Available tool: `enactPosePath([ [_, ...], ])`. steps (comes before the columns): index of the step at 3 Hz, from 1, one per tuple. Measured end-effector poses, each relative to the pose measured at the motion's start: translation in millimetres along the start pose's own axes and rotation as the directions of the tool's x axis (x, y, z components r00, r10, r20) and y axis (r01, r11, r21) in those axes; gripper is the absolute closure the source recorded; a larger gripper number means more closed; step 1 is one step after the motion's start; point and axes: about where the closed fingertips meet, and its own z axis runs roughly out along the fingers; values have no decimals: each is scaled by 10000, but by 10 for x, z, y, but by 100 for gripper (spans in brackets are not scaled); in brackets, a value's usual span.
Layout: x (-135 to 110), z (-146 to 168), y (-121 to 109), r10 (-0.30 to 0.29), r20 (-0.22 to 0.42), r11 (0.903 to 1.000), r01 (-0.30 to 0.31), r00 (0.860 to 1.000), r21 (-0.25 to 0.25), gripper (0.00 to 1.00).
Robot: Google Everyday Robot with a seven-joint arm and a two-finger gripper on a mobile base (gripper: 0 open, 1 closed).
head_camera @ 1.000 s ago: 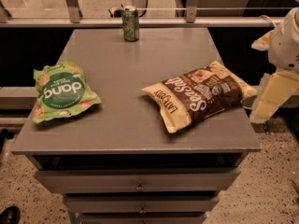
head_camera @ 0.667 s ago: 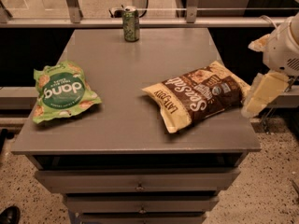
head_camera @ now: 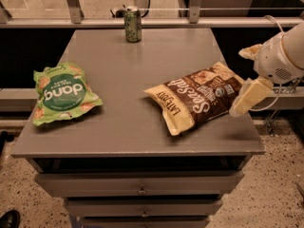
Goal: Move brown chip bag near green can
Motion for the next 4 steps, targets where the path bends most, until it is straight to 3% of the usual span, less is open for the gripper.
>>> enactPosePath([
  [1,-15,270,31,147,578,9990,-122,9982,-422,0],
  [2,24,460,-31,247,903,9985,-202,9956,-504,14],
  [4,15,463,-358,107,1165,9999,-122,9931,120,61],
])
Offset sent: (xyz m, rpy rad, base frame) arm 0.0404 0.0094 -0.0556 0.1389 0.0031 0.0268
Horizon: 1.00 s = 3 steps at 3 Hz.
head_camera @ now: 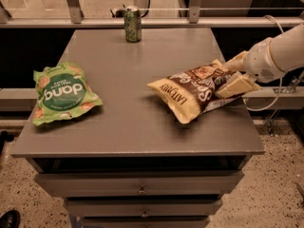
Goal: Move brown chip bag near green can
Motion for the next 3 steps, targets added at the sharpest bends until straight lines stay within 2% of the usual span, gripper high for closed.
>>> enactPosePath([
  [1,-69,-71,-305,-90,69,9978,86,9999,660,83],
  [2,-175,-294,-704,-160,109,9849,139,9998,1724,100],
  [3,-219,-376,-805,-205,153,9795,170,9997,2005,100],
])
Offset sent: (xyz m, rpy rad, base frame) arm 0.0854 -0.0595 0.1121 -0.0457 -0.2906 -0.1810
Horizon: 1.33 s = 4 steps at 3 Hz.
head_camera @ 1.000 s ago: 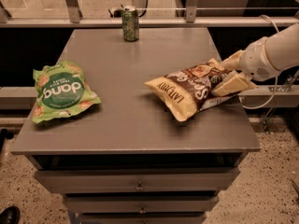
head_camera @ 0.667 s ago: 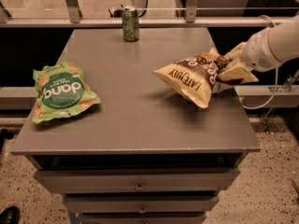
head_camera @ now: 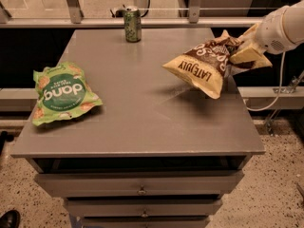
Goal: Move brown chip bag near green can
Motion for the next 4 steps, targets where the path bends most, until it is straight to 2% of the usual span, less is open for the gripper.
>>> enactPosePath([
  [1,5,44,44,140,69,9999,-140,9999,-44,100],
  [2,-46,271,-147,369,314,9986,-380,9988,366,100],
  [3,-134,731,-754,647,466,9871,-708,9968,1440,100],
  [4,-193,1147,-1405,962,-208,9525,-860,9951,2920,100],
])
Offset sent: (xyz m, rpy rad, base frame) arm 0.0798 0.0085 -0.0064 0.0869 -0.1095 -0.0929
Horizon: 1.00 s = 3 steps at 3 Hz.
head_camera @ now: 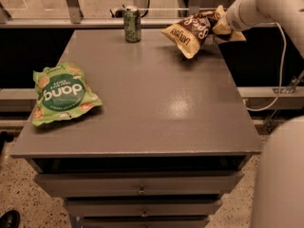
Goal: Move brown chip bag near green can
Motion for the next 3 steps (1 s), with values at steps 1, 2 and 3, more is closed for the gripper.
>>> enactPosePath([
  [1,-137,284,-320,235,-356,9952,-200,9991,957,100],
  [2,-307,546,-451,716,-724,9853,-592,9948,1605,100],
  [3,-415,642,-449,1128,-770,9794,-978,9906,1769,100],
])
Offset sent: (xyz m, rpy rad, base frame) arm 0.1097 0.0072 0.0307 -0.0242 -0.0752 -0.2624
